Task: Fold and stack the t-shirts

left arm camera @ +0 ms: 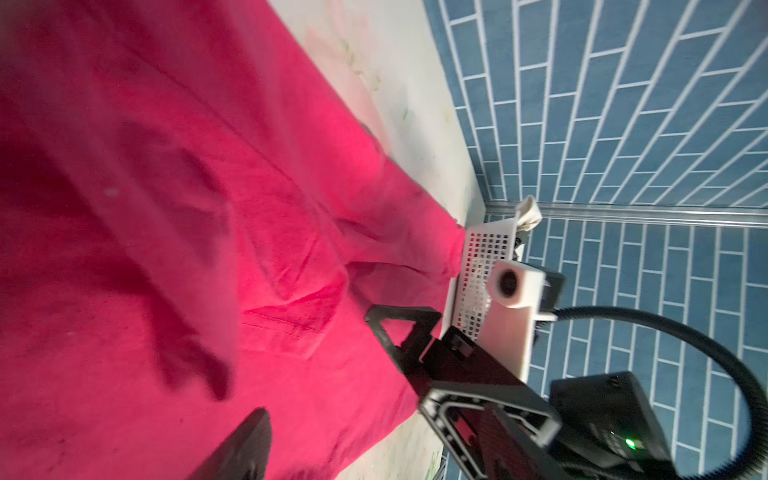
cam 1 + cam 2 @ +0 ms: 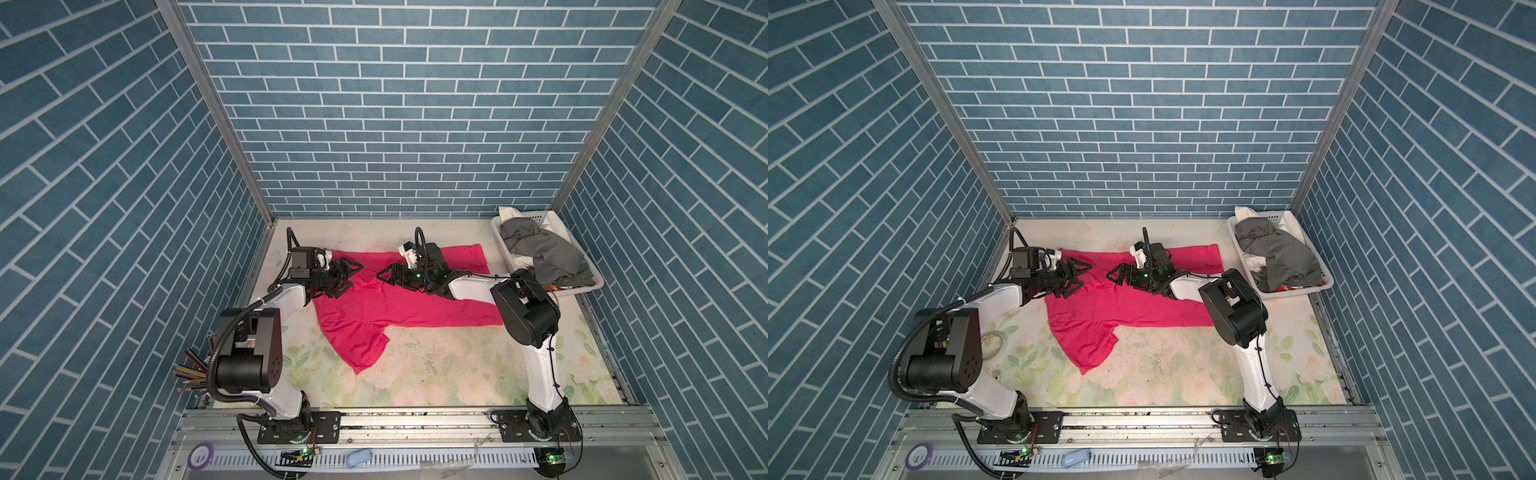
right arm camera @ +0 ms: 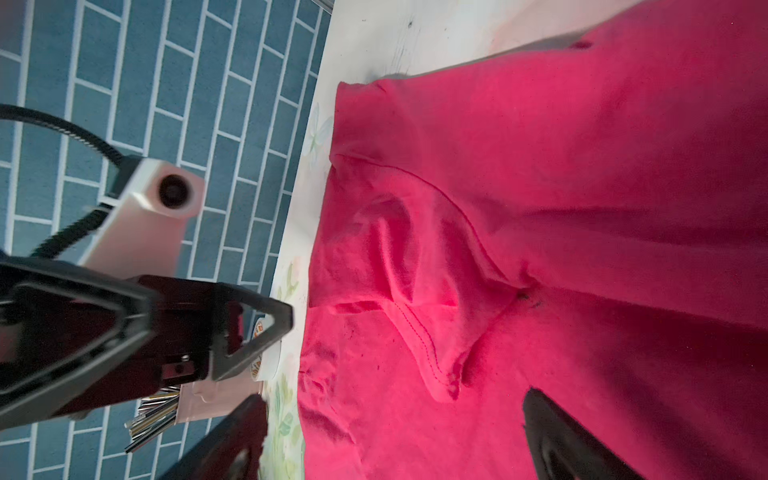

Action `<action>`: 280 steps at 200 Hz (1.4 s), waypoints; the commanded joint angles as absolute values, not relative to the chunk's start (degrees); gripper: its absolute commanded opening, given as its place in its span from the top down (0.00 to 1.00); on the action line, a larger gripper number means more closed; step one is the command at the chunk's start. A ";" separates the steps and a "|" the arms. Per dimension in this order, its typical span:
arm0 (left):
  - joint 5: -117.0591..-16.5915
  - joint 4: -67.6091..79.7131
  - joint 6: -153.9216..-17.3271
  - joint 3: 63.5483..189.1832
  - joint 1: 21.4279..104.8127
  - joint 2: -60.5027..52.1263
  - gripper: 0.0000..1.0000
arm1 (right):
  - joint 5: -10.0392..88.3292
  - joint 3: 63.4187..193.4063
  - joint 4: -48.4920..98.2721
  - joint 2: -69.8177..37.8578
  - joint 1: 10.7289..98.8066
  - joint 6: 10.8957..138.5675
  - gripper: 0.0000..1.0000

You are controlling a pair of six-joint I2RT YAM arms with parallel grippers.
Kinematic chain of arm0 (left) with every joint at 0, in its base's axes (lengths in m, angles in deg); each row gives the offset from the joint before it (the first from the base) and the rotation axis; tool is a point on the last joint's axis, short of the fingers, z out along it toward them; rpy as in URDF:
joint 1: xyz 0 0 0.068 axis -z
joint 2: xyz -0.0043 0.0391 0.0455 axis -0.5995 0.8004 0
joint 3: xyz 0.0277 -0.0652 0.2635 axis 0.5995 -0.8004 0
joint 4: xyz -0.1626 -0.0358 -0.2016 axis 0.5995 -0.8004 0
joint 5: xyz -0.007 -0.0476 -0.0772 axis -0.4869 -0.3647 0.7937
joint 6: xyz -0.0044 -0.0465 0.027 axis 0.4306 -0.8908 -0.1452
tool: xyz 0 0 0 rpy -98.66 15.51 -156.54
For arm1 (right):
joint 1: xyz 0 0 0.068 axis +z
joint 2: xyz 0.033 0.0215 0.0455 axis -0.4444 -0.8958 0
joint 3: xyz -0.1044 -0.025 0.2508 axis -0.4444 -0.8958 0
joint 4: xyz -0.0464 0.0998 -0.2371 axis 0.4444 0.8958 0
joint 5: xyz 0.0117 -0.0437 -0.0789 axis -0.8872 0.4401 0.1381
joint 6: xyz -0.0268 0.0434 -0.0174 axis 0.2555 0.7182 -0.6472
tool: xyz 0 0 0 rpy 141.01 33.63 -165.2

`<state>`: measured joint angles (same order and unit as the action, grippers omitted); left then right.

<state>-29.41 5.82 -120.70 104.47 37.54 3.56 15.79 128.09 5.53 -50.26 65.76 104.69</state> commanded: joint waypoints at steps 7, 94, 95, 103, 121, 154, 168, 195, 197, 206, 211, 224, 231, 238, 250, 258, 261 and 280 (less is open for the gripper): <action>-27.76 3.55 -122.59 104.97 35.84 -0.76 0.19 | 14.85 129.29 4.75 -51.24 65.47 105.58 0.04; -29.69 1.79 -117.72 113.17 33.95 11.94 0.19 | 27.91 134.54 19.04 -53.10 71.04 96.43 0.24; -29.69 1.81 -117.80 113.34 33.98 12.20 0.19 | 28.05 134.73 19.23 -53.22 71.08 96.33 0.24; -29.75 2.70 -118.50 114.89 34.13 14.24 0.19 | 29.06 136.47 20.63 -54.16 71.62 95.70 0.27; -30.45 3.85 -119.72 118.95 34.59 18.75 0.19 | 31.56 139.67 23.71 -56.27 72.68 94.87 0.30; -32.43 2.62 -119.49 126.23 35.57 26.76 0.19 | 38.21 140.13 27.21 -56.52 73.98 94.28 0.40; -33.09 2.51 -119.48 127.78 35.76 29.07 0.19 | 39.25 139.91 27.41 -56.30 74.34 93.95 0.42; -35.57 -0.72 -116.87 131.01 35.70 32.27 0.19 | 38.81 141.52 28.43 -57.94 74.85 93.95 0.48; -35.65 -0.89 -116.73 131.18 35.69 32.49 0.19 | 38.82 141.58 28.46 -58.02 74.95 93.90 0.48; -35.94 -1.39 -116.33 131.87 35.64 33.67 0.19 | 38.87 141.65 28.11 -58.48 75.19 93.95 0.51; -36.03 -1.44 -116.22 132.04 35.51 34.29 0.19 | 38.71 141.62 27.71 -58.70 75.29 94.07 0.53; -36.50 -1.42 -115.95 132.40 35.28 35.74 0.19 | 38.22 142.34 27.14 -59.45 75.43 94.21 0.60; -36.78 -1.21 -115.91 132.41 35.05 36.38 0.19 | 38.21 143.11 27.36 -59.86 75.38 94.06 0.66; -37.14 -1.08 -115.86 132.54 34.75 37.01 0.19 | 38.21 143.74 27.69 -60.02 75.38 93.82 0.73; -37.50 -0.90 -115.86 132.76 34.46 38.00 0.19 | 38.25 144.51 28.34 -59.57 75.43 93.30 0.86; -37.85 -1.11 -115.56 133.23 34.20 38.57 0.19 | 38.15 144.28 28.55 -58.69 75.43 93.03 0.93; -37.98 -1.27 -115.45 133.48 34.15 38.80 0.19 | 38.08 144.01 28.41 -58.09 75.42 93.02 0.95; -38.65 -2.61 -114.66 135.44 33.84 40.58 0.19 | 36.66 141.95 27.17 -53.96 75.34 92.59 1.00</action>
<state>-34.81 0.33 -116.74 133.67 34.81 36.36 37.38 143.01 26.60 -58.54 75.03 93.98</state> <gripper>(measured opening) 0.806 0.052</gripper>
